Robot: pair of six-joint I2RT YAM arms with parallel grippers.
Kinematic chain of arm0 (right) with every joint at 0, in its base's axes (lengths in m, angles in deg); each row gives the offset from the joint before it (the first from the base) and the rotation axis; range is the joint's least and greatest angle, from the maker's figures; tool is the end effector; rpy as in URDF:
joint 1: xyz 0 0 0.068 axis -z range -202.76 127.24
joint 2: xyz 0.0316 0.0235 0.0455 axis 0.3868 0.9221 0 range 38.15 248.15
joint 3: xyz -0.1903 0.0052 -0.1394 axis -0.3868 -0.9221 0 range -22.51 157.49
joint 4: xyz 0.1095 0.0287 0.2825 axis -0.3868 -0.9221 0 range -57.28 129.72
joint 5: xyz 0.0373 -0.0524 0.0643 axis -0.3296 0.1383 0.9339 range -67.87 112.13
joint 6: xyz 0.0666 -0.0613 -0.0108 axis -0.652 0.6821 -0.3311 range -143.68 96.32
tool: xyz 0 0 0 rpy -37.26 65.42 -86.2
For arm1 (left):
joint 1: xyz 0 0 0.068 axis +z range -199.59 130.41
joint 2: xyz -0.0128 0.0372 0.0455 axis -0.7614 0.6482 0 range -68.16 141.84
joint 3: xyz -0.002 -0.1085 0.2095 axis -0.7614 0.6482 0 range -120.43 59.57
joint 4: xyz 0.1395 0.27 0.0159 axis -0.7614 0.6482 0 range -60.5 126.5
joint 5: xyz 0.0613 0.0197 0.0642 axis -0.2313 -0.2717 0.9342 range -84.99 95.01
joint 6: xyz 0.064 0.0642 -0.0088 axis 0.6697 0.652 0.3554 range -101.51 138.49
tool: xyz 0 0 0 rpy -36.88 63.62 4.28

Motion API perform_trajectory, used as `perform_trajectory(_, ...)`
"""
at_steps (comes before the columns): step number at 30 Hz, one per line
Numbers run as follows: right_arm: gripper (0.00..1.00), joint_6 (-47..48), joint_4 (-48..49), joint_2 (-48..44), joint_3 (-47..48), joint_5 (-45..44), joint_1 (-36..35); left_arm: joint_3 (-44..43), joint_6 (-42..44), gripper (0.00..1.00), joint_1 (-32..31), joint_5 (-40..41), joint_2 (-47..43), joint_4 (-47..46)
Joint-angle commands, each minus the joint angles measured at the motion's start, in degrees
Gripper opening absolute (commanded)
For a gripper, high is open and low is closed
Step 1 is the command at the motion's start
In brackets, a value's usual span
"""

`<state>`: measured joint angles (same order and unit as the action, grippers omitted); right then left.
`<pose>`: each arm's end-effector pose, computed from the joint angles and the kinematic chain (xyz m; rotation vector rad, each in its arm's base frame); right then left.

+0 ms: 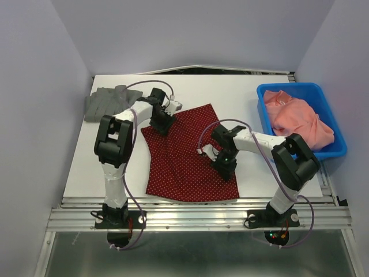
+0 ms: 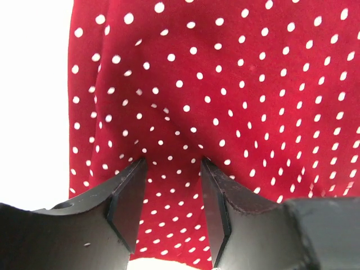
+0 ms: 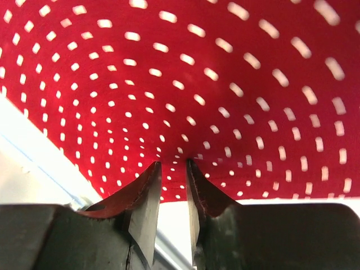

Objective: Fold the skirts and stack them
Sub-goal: Flatten the skirt out

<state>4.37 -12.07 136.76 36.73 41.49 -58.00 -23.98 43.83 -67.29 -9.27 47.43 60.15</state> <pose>0.2403 0.2029 0.0479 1.5995 -2.6050 -0.5184 0.4375 -0.1608 0.0777 1.0419 2.4234 -0.2869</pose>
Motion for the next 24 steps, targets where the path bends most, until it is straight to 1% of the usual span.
perform_trajectory(1,0.3,1.2,-5.0,1.2,0.9,3.7,-3.0,-6.8,-1.3,0.54,-4.9,-1.3,4.3,0.2)
perform_trajectory(3,0.3,-0.2,-2.9,-0.2,2.2,1.8,-3.0,-9.9,-2.2,0.54,-5.0,-2.1,5.9,0.5)
perform_trajectory(5,0.31,-2.8,-0.8,-1.6,3.2,-3.3,-3.0,-11.1,-3.4,0.54,-4.7,-2.2,6.1,0.1)
perform_trajectory(6,0.31,-2.9,1.1,-2.1,4.3,-4.7,-2.5,-11.7,-3.6,0.55,-4.6,-2.2,6.1,-0.2)
perform_trajectory(8,0.31,-2.5,1.1,-1.5,6.4,-6.9,-1.2,-13.5,-3.7,0.55,-4.5,-1.3,6.7,0.5)
perform_trajectory(9,0.31,-2.0,0.5,-0.9,10.0,-6.9,0.7,-16.2,-3.4,0.55,-4.5,-1.3,7.8,1.6)
perform_trajectory(11,0.32,-1.2,-1.4,0.5,14.9,-5.2,3.7,-18.2,-1.8,0.55,-4.3,-3.1,7.6,4.1)
perform_trajectory(12,0.32,-0.9,-2.0,0.9,21.1,-4.1,7.4,-19.0,-1.3,0.55,-3.7,-4.2,6.1,4.6)
perform_trajectory(15,0.37,-0.5,-2.5,3.7,31.2,-0.7,13.3,-19.8,1.1,0.59,-1.7,-8.1,1.7,5.7)
perform_trajectory(16,0.41,-0.1,-1.8,4.7,36.9,-0.5,16.1,-20.2,1.6,0.59,-1.2,-9.8,0.9,6.3)
perform_trajectory(19,0.42,1.6,2.9,9.5,44.3,-3.0,18.2,-21.0,1.6,0.61,1.6,-11.4,-1.0,6.2)
perform_trajectory(20,0.43,2.4,5.2,12.4,45.8,-3.6,18.7,-21.7,1.6,0.63,2.2,-11.4,-0.6,6.3)
perform_trajectory(22,0.45,3.8,6.5,15.7,48.9,-3.9,18.7,-22.3,2.3,0.63,3.9,-11.2,0.2,7.1)
perform_trajectory(23,0.46,4.1,7.7,17.5,52.1,-3.9,19.2,-22.5,2.4,0.64,4.5,-11.4,0.8,7.9)
perform_trajectory(24,0.46,4.5,8.4,20.8,53.6,-3.9,19.2,-22.6,2.7,0.64,5.2,-11.6,1.6,8.1)
